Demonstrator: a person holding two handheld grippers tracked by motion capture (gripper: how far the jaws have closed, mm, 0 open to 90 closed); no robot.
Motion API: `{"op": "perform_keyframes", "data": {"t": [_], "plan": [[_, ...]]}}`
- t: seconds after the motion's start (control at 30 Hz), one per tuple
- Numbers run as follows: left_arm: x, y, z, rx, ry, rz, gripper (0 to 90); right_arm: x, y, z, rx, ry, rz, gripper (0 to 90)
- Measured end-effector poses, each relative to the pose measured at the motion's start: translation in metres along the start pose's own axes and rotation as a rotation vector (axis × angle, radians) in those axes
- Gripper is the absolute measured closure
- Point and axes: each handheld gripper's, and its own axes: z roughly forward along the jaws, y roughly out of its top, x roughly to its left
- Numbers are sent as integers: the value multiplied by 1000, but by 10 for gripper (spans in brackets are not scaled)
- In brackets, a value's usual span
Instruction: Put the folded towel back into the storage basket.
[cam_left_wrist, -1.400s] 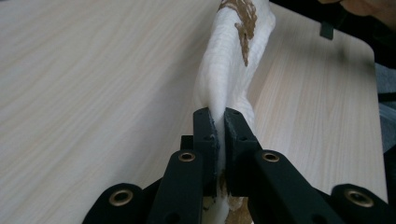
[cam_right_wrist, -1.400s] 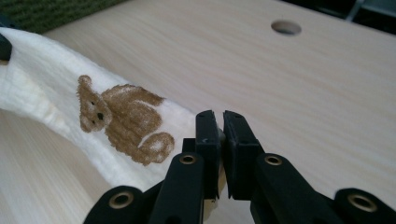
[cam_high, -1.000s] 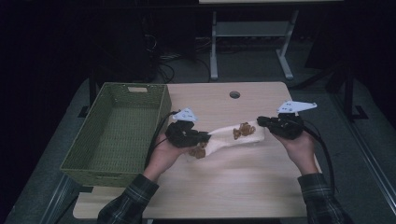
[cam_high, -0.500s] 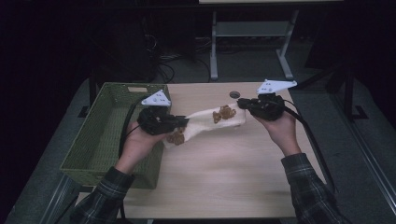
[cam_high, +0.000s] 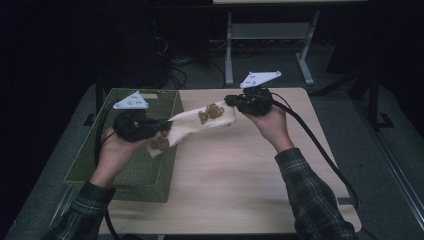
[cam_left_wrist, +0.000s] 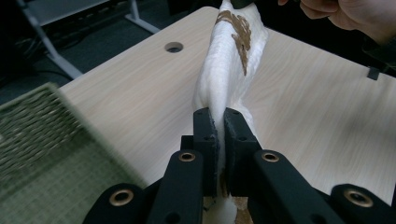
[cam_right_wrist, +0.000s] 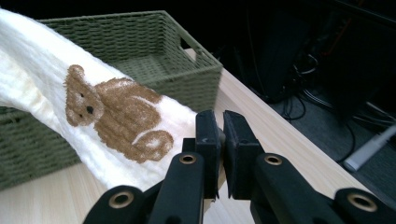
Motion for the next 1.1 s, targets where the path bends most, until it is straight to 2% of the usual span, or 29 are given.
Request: {"op": "perform_keyframes", "data": {"t": [0.27, 0.63, 0.9, 0.93, 1.1], "plan": [[22, -26, -30, 0, 51, -45, 849, 17, 24, 42, 0, 47, -40, 851], [56, -76, -64, 5, 127, -135, 848, 45, 53, 106, 23, 117, -78, 851], [78, -110, -78, 18, 176, -197, 849, 67, 68, 150, 42, 165, -91, 851], [81, -114, -79, 21, 178, -202, 849, 69, 69, 155, 42, 169, -103, 851], [94, -134, -79, 45, 182, -225, 848, 76, 72, 178, 56, 194, -100, 851]]}}
